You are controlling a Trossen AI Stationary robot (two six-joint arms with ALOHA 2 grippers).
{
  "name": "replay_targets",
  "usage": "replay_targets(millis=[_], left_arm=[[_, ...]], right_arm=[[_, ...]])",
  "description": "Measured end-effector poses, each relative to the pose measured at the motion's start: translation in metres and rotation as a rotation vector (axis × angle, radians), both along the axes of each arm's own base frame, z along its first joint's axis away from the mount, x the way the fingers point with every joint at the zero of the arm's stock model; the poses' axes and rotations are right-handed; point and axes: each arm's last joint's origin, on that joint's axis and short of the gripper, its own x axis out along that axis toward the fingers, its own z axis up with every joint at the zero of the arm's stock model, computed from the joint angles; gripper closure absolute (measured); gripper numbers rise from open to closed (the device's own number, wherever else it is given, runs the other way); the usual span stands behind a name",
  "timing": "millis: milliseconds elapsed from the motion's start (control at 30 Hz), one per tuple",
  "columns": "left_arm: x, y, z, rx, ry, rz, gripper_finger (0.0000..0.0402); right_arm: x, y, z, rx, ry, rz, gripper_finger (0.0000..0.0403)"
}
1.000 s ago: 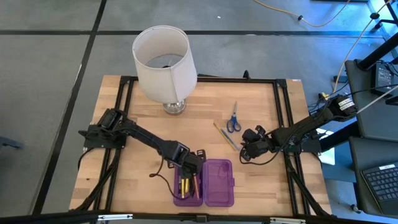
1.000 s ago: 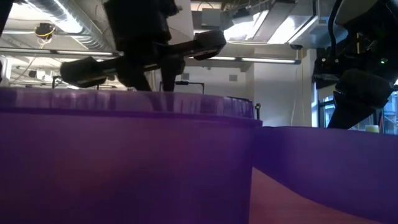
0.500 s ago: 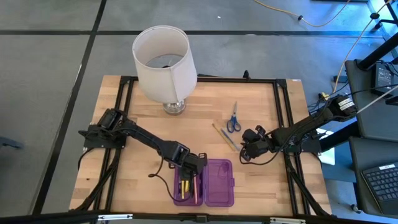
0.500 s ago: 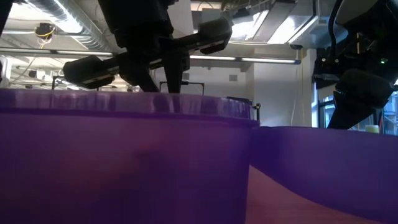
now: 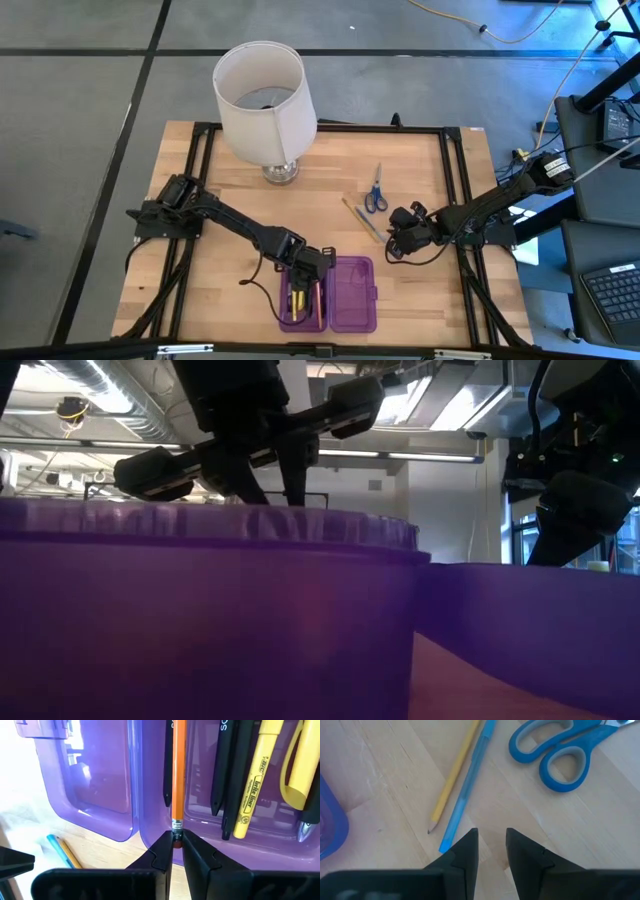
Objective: Pick & place school supplies into a supply box
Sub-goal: Put the orange pencil into the violet supply box, then put the yellow pencil into the violet supply box
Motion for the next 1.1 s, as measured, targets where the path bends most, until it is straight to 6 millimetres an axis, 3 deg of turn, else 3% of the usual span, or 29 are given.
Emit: replay_targets(millis=[700,1100], left_arm=[[-0.0004,-0.0006,-0.0002,-0.07,0.011,0.076,0.0368],[-0.0003,0.0,0.0002,-0.032,-0.007,0.096,0.0316]], right_arm=[[0.0,0.0,0.0,0.0,0.0,0.0,0.0298],[0.0002,0.0001,0.0001,0.001,-0.002,0.001,0.0298]])
